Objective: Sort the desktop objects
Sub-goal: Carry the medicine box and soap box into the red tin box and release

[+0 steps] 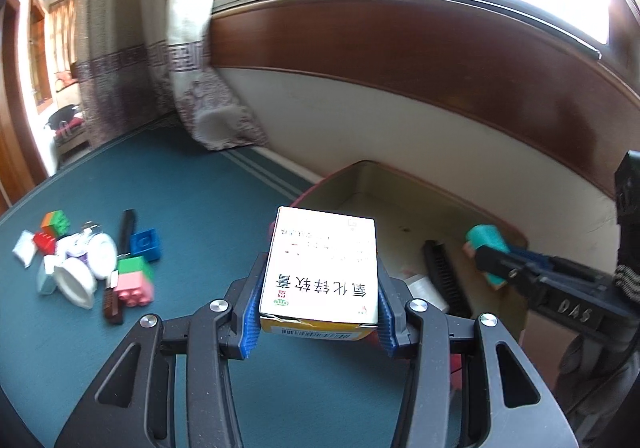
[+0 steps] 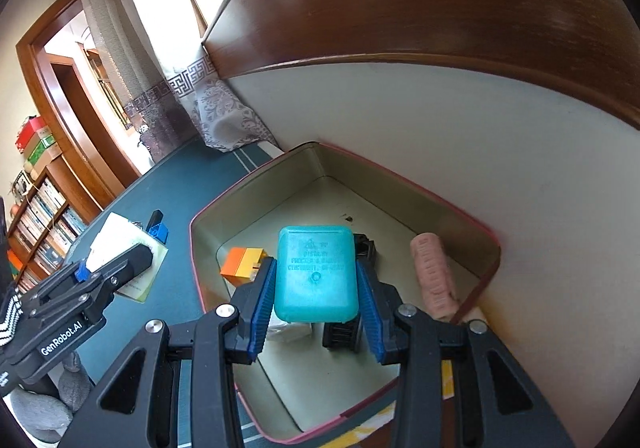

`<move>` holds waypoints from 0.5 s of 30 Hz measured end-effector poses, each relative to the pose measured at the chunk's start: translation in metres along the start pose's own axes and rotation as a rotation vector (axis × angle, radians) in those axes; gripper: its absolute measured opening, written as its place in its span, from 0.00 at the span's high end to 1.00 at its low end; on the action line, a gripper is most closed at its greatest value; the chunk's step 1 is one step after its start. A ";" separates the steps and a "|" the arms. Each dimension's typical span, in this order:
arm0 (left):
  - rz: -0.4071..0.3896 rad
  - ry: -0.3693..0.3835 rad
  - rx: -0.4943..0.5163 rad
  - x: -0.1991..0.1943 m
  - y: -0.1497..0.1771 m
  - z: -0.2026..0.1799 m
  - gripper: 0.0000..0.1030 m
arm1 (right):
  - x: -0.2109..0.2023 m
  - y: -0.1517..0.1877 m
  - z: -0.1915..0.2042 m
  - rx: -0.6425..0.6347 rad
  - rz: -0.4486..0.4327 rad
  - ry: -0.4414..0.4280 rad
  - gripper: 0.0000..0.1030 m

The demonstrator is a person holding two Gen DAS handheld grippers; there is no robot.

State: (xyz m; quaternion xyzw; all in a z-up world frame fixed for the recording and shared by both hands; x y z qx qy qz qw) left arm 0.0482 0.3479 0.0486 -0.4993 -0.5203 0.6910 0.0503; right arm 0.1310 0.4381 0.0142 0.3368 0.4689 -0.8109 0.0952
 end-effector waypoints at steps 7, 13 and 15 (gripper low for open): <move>0.003 0.073 0.019 0.017 -0.015 -0.030 0.52 | 0.002 0.000 -0.011 0.012 0.008 0.014 0.58; 0.005 0.109 0.010 0.027 -0.021 -0.046 0.52 | 0.000 -0.002 -0.017 0.005 0.000 0.035 0.58; 0.008 0.127 0.001 0.028 -0.022 -0.049 0.46 | -0.001 -0.003 -0.020 0.014 -0.007 0.046 0.57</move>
Point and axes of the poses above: each gripper's, at about its wrist camera, not at the fingertips, and x roughly the way its jaws point, z to its left, y to its underside, the point moved 10 cm from there along x, roughly the way its jaws point, and after that the axes turned 1 degree about z, right-handed, at the moved point
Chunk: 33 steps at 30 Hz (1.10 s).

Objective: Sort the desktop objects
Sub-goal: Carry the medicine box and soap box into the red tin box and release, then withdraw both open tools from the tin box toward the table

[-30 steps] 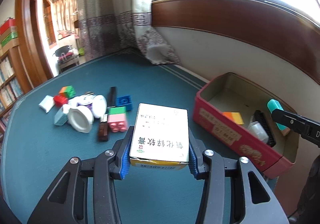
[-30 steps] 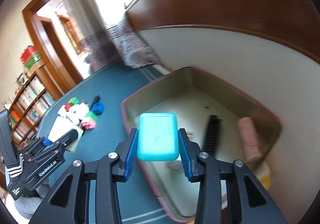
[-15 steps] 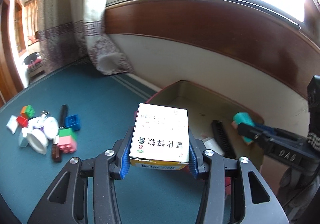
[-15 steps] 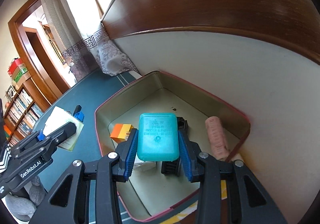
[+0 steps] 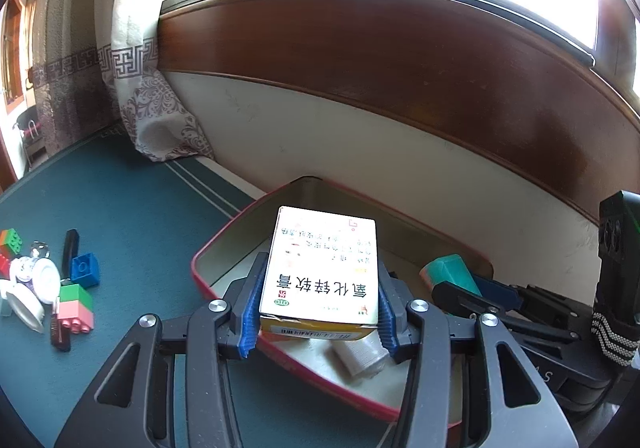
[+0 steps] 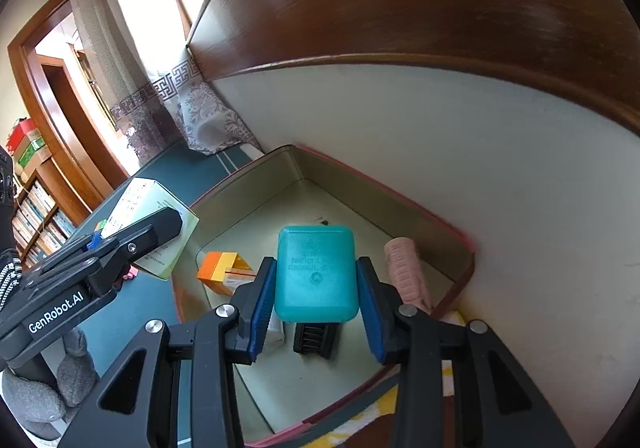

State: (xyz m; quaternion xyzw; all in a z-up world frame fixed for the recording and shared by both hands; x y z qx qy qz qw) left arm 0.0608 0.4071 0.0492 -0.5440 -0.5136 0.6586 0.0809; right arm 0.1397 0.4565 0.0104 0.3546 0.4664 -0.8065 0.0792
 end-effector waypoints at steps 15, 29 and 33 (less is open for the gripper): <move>-0.016 -0.049 -0.018 -0.017 0.007 0.018 0.28 | -0.004 0.001 0.010 -0.010 -0.030 0.018 0.23; -0.001 -0.108 -0.097 -0.027 0.019 0.059 0.28 | -0.010 0.006 0.027 0.005 -0.055 0.004 0.23; 0.016 -0.127 -0.131 -0.026 0.025 0.074 0.28 | -0.011 0.007 0.030 0.009 -0.066 0.011 0.22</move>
Point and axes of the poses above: each gripper's, at about its wrist camera, not at the fingertips, and x roughly the way its jaws point, z to its left, y to its underside, the point moved 10 cm from there along x, roughly the way its jaws point, and after that the axes turned 1 degree about z, right-handed, at the moved point
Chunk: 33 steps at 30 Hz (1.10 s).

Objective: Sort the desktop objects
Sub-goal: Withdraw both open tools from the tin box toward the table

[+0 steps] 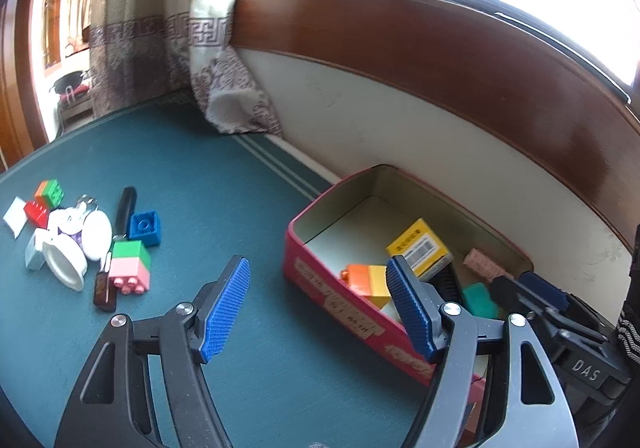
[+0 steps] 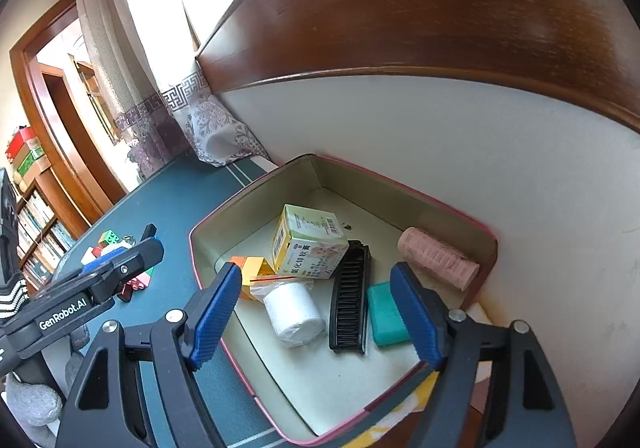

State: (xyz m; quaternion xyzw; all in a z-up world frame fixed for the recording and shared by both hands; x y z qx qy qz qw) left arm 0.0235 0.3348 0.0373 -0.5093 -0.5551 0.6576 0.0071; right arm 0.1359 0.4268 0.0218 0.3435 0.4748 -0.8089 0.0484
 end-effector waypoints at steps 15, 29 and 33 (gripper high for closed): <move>0.009 -0.063 -0.056 -0.008 0.009 0.047 0.28 | 0.011 0.006 0.040 -0.032 0.031 -0.058 0.22; 0.009 -0.201 -0.185 -0.024 0.023 0.144 0.28 | 0.026 0.018 0.121 -0.156 0.079 -0.181 0.22; 0.017 -0.251 -0.235 -0.026 0.029 0.176 0.28 | 0.032 0.032 0.142 -0.179 0.116 -0.221 0.22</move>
Point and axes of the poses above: each gripper's, at about its wrist camera, not at the fingertips, and x roughly the way its jaws point, z to its left, y to its underside, the point moved 10 cm from there along x, roughly the way its jaws point, and after that the axes turned 1 degree about z, right-handed, at the moved point
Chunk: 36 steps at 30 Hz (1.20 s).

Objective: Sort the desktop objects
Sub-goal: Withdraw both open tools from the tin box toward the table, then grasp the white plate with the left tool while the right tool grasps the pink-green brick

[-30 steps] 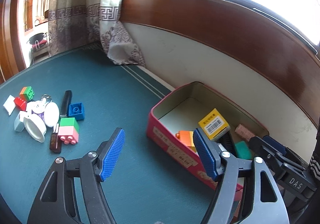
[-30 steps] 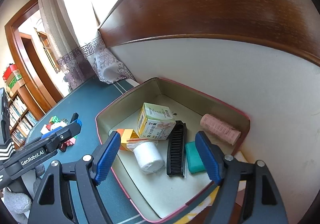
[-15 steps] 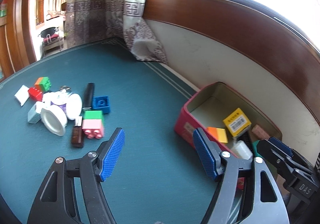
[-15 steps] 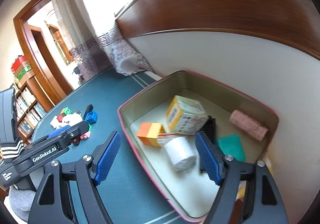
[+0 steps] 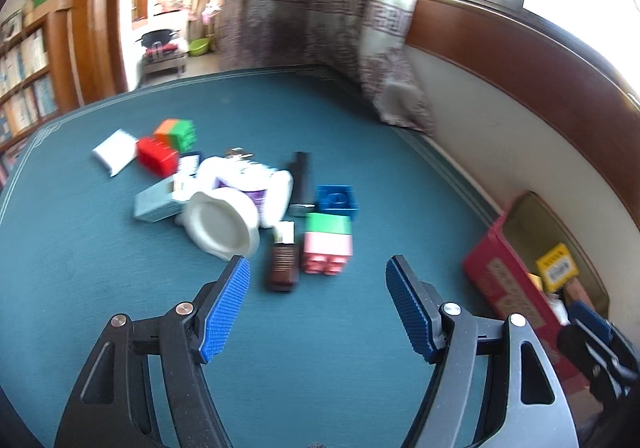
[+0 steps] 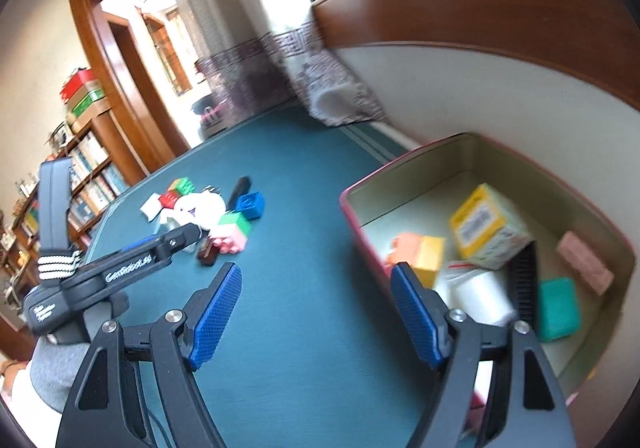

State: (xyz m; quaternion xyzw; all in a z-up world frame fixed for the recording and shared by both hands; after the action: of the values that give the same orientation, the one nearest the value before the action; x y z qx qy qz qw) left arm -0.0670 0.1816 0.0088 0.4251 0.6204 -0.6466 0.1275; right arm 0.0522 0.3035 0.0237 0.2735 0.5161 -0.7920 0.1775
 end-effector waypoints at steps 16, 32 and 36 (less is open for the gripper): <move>0.007 -0.069 -0.065 0.041 -0.015 0.061 0.18 | 0.038 0.023 0.044 -0.094 0.094 -0.085 0.22; 0.037 0.036 -0.126 0.079 -0.012 0.079 0.34 | 0.077 0.020 0.063 -0.141 0.150 -0.082 0.22; 0.019 0.054 -0.131 0.076 -0.012 0.080 0.35 | 0.090 0.013 0.070 -0.141 0.166 -0.084 0.22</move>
State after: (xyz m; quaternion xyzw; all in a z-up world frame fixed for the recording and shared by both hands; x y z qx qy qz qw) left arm -0.1530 0.1391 -0.0471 0.4390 0.6604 -0.5918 0.1445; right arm -0.0289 0.2346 -0.0196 0.2689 0.5384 -0.7469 0.2827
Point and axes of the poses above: each gripper's, at about its wrist camera, not at the fingertips, and x roughly the way its jaws point, z to its left, y to its underside, the point moved 10 cm from there along x, roughly the way its jaws point, and after that the axes turned 1 degree about z, right-handed, at the moved point
